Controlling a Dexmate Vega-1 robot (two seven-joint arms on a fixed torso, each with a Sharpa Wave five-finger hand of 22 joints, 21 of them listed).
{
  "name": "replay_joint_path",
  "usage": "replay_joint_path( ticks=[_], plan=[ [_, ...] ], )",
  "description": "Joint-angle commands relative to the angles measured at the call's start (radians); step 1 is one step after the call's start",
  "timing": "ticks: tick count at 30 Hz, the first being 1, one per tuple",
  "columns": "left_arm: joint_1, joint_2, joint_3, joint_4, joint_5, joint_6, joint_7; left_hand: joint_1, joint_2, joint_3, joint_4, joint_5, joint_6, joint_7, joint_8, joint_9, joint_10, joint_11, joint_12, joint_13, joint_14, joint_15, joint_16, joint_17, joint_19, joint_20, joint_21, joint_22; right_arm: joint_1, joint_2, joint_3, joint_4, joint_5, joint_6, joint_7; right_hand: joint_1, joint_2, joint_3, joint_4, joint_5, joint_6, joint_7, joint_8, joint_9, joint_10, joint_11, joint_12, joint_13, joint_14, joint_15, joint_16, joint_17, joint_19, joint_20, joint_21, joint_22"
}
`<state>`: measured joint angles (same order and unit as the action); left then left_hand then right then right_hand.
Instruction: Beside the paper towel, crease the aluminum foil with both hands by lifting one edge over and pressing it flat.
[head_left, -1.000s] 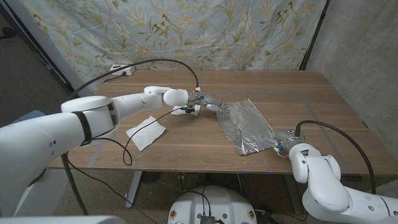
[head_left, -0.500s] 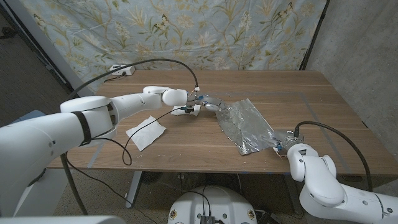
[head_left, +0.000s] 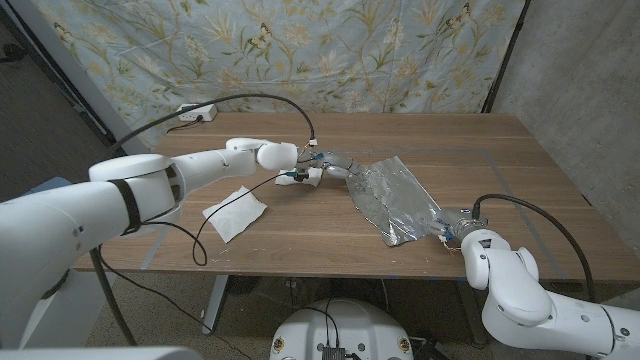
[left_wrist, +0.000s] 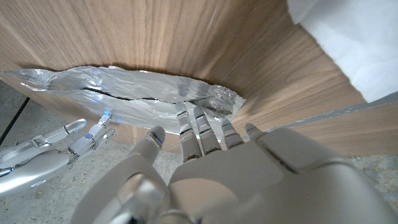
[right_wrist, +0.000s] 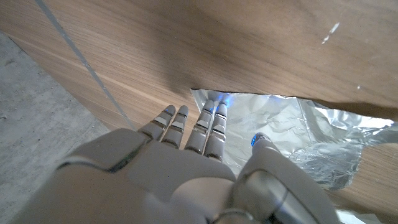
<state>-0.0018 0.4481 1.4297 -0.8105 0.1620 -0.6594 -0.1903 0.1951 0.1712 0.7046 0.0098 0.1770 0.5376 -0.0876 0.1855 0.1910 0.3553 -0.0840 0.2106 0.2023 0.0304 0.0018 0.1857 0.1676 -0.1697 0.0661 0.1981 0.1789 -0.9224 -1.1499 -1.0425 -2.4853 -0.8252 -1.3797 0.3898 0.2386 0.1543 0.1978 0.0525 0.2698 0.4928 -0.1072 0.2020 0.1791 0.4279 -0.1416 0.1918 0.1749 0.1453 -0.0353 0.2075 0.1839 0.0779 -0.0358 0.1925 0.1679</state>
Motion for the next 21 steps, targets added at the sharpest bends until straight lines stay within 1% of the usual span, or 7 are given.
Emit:
replay_joint_path(
  ticks=[1, 3, 5, 9, 16, 18, 21],
  plan=[
    [0.004, 0.028, 0.0, -0.033, -0.005, 0.018, 0.006, 0.012, -0.003, 0.001, 0.002, -0.003, 0.0, 0.003, 0.008, 0.003, 0.0, -0.002, 0.006, 0.003, 0.008, -0.002, -0.002, 0.001, -0.059, 0.007, 0.007, 0.003, 0.054, -0.049, -0.03, -0.064, -0.035, 0.006, 0.016, 0.008, -0.003, 0.007, -0.002, -0.003, 0.007, -0.003, 0.006, 0.003, 0.005, -0.005, -0.004, 0.005, 0.007, 0.003, 0.005, 0.004, 0.006, -0.002, 0.002, 0.002],
    [0.004, 0.029, 0.0, -0.035, -0.006, 0.019, 0.006, 0.012, -0.003, 0.001, 0.003, -0.003, 0.0, 0.002, 0.008, 0.003, 0.001, -0.003, 0.006, 0.003, 0.008, -0.002, -0.002, 0.001, -0.059, 0.008, 0.006, 0.003, 0.052, -0.052, -0.027, -0.067, -0.047, 0.01, 0.021, 0.009, -0.003, 0.008, -0.002, -0.003, 0.008, -0.003, 0.006, 0.003, 0.006, -0.006, -0.004, 0.005, 0.007, 0.004, 0.005, 0.004, 0.006, -0.001, 0.002, 0.002],
    [0.005, 0.028, 0.0, -0.032, -0.008, 0.017, 0.007, 0.012, -0.002, 0.001, 0.003, -0.003, -0.001, 0.001, 0.007, 0.003, 0.002, -0.002, 0.007, 0.003, 0.008, -0.002, -0.002, 0.001, -0.058, 0.007, 0.007, 0.003, 0.051, -0.063, -0.022, -0.078, -0.067, 0.02, 0.028, 0.008, -0.004, 0.009, -0.002, -0.004, 0.014, -0.003, 0.007, 0.003, 0.014, 0.001, -0.002, 0.005, 0.008, 0.004, 0.005, 0.004, 0.007, -0.001, 0.002, 0.002],
    [0.004, 0.024, 0.001, -0.029, -0.008, 0.014, 0.01, 0.012, -0.002, 0.001, 0.003, -0.003, 0.001, 0.002, 0.008, 0.003, 0.001, -0.001, 0.006, 0.003, 0.008, -0.002, -0.002, 0.001, -0.059, 0.008, 0.006, 0.003, 0.043, -0.067, -0.013, -0.089, -0.11, 0.021, 0.05, 0.008, -0.006, 0.01, -0.002, -0.005, 0.02, -0.002, 0.009, 0.003, 0.02, 0.001, 0.0, 0.005, 0.01, 0.004, 0.005, 0.004, 0.011, 0.001, 0.003, 0.002],
    [0.0, 0.017, 0.003, -0.028, -0.002, 0.011, 0.015, 0.013, -0.002, 0.001, 0.003, -0.003, 0.0, 0.001, 0.007, 0.003, 0.001, -0.001, 0.006, 0.003, 0.009, -0.003, -0.002, 0.001, -0.059, 0.008, 0.006, 0.003, 0.005, -0.066, 0.018, -0.104, -0.171, 0.009, 0.064, 0.008, -0.008, 0.012, -0.003, -0.007, 0.03, -0.003, 0.01, 0.003, 0.029, 0.004, 0.001, 0.005, 0.02, -0.001, 0.007, 0.004, 0.017, 0.002, 0.004, 0.002],
    [0.0, 0.018, 0.004, -0.031, -0.002, 0.011, 0.016, 0.013, -0.002, 0.001, 0.004, -0.003, 0.002, 0.001, 0.008, 0.003, 0.001, -0.001, 0.006, 0.003, 0.009, -0.003, -0.002, 0.001, -0.059, 0.008, 0.006, 0.003, -0.009, -0.062, 0.033, -0.105, -0.175, 0.009, 0.057, 0.008, -0.009, 0.013, -0.004, -0.008, 0.033, -0.002, 0.01, 0.003, 0.029, 0.0, 0.0, 0.005, 0.022, -0.002, 0.007, 0.004, 0.023, -0.007, 0.006, 0.002],
    [0.001, 0.025, 0.004, -0.051, -0.002, 0.024, 0.015, 0.013, -0.002, 0.001, 0.004, -0.003, 0.002, 0.002, 0.008, 0.003, 0.001, -0.001, 0.006, 0.003, 0.009, -0.003, -0.002, 0.001, -0.059, 0.008, 0.006, 0.003, -0.035, -0.055, 0.059, -0.108, -0.166, 0.008, 0.033, 0.009, -0.009, 0.015, -0.005, -0.009, 0.036, -0.003, 0.01, 0.003, 0.037, 0.001, 0.002, 0.005, 0.025, -0.003, 0.007, 0.004, 0.026, -0.009, 0.006, 0.002]
  ],
)
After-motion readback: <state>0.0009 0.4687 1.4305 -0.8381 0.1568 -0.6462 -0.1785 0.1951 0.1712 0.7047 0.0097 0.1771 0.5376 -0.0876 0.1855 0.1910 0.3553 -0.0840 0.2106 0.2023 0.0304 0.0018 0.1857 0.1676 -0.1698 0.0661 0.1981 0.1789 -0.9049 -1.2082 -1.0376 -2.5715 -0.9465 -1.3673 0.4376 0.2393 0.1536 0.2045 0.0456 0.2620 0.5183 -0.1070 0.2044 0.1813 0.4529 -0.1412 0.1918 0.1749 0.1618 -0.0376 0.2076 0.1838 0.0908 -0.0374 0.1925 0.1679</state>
